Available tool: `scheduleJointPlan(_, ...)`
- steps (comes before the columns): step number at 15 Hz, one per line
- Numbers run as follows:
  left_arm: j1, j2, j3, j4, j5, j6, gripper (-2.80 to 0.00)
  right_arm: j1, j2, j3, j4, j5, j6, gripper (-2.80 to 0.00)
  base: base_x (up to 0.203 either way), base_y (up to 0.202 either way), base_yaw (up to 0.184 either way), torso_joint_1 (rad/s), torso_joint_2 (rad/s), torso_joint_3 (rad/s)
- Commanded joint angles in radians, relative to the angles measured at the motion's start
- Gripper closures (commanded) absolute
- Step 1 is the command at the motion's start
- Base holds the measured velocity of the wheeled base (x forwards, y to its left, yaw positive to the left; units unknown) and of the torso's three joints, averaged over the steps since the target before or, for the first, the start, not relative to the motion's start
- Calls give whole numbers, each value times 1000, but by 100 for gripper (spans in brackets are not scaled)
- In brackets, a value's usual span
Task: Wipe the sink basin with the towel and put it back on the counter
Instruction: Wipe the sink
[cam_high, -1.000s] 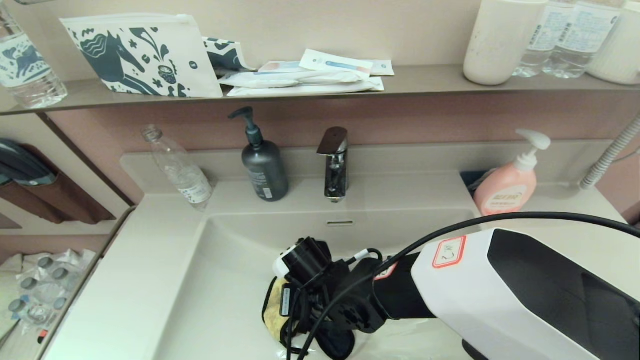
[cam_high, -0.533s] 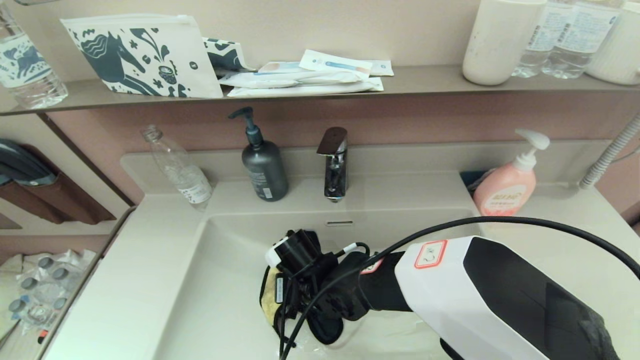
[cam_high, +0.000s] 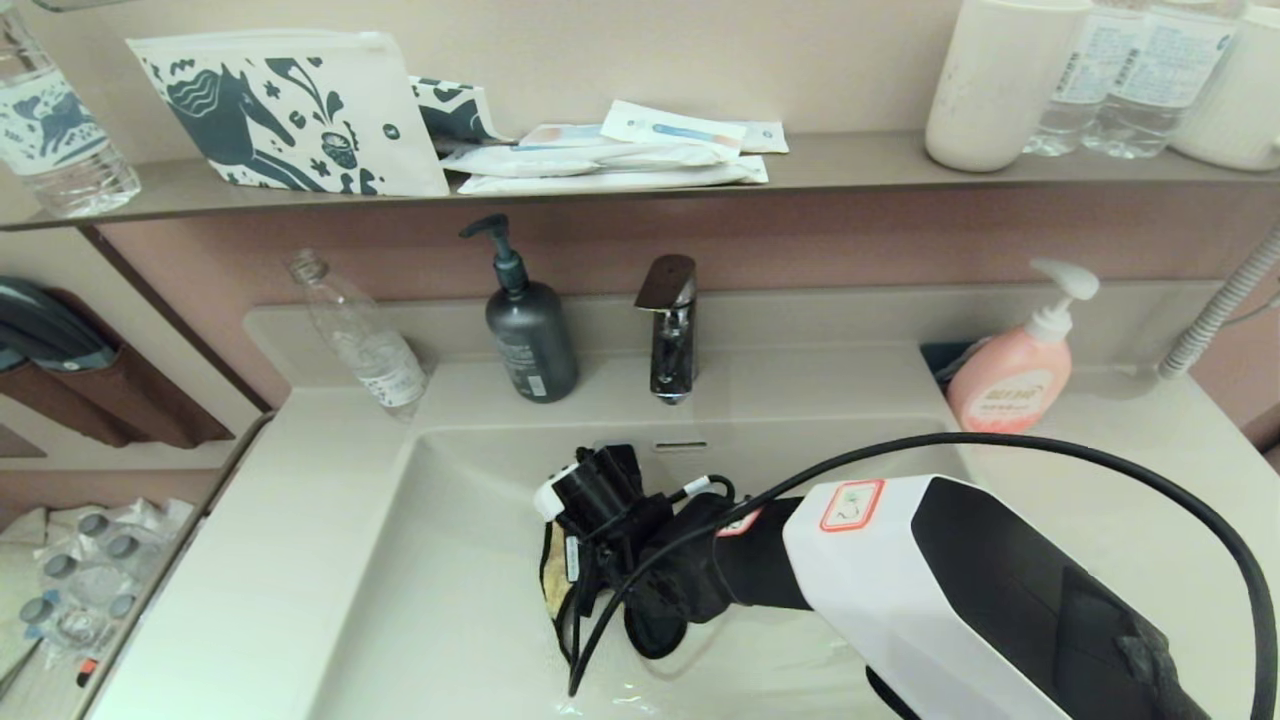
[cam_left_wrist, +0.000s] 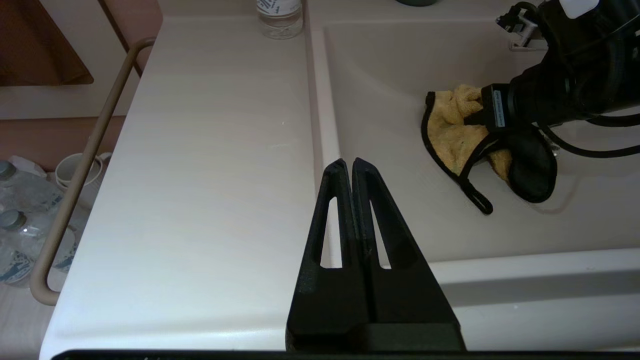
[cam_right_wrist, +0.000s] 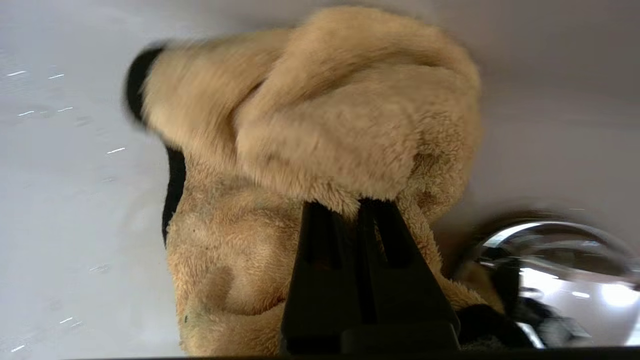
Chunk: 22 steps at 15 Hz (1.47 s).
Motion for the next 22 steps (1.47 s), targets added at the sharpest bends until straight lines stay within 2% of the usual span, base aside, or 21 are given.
scheduleJointPlan(1, 0, 2, 0, 0, 0, 0, 0, -15, -2, 3, 31, -28, 4, 0, 0, 0, 0, 0, 0, 0)
scheduleJointPlan(8, 0, 2, 0, 0, 0, 0, 0, -68, -73, 56, 132, -75, 7, 0, 0, 0, 0, 0, 0, 0)
scheduleJointPlan(13, 0, 2, 0, 0, 0, 0, 0, -101, -135, 153, 205, -89, 12, 0, 0, 0, 0, 0, 0, 0)
scheduleJointPlan(22, 0, 2, 0, 0, 0, 0, 0, -142, -265, 473, 206, -93, 13, 0, 0, 0, 0, 0, 0, 0)
